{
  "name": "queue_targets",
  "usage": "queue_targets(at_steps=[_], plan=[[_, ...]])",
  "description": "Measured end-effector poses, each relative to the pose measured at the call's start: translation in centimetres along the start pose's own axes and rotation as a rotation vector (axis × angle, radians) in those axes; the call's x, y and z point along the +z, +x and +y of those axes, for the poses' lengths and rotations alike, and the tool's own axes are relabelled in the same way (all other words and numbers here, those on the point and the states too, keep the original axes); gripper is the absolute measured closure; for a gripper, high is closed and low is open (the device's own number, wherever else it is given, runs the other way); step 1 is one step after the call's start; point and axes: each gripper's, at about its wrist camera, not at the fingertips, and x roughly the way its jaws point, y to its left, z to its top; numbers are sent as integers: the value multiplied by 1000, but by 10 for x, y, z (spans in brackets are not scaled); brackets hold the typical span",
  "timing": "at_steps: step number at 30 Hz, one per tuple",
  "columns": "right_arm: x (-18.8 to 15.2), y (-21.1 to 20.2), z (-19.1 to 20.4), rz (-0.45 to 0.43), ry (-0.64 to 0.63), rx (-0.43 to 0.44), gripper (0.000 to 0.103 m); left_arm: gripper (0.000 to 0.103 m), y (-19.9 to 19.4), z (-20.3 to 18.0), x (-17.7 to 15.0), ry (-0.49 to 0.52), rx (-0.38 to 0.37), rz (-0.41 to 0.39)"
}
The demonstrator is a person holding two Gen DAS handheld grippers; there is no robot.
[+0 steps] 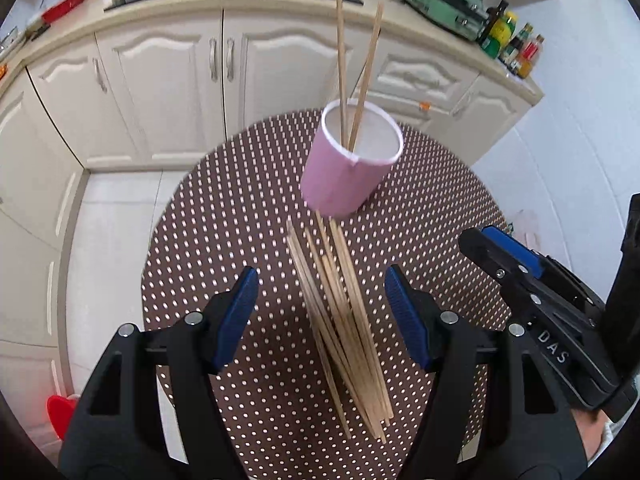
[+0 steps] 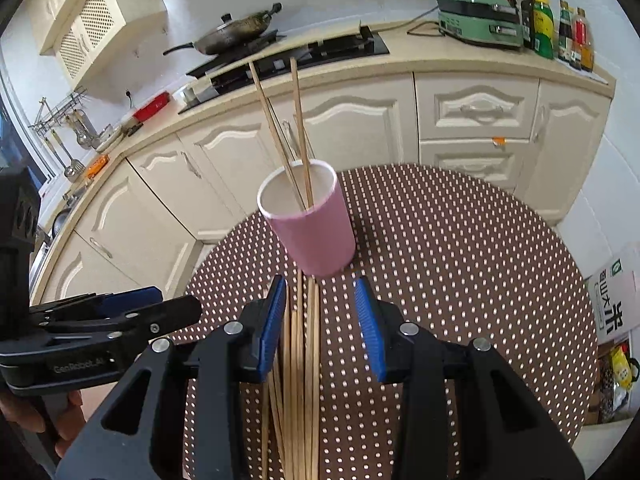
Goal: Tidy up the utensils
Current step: 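Move both tools back down to the stick pile beside the cup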
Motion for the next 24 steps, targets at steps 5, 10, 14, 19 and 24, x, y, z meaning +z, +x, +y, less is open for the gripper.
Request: queue_targets(at_steps=[5,10,14,19,24], plan=[[-9,15,-6,46,-2,3,69,40,28,0,-4,-4,15,47],[-16,32,-16,98,10,14,69,53,64,6,-11,-29,30,117],[-21,45,-23,135,9,20,69,57,89,10,-14,-52,46,165],[-26,60,-29,177,12,39,69,61,112,12,-18,-39,85,212],[-34,75,-30,224,5,70,69,61,121,15,-17,-45,79,228]])
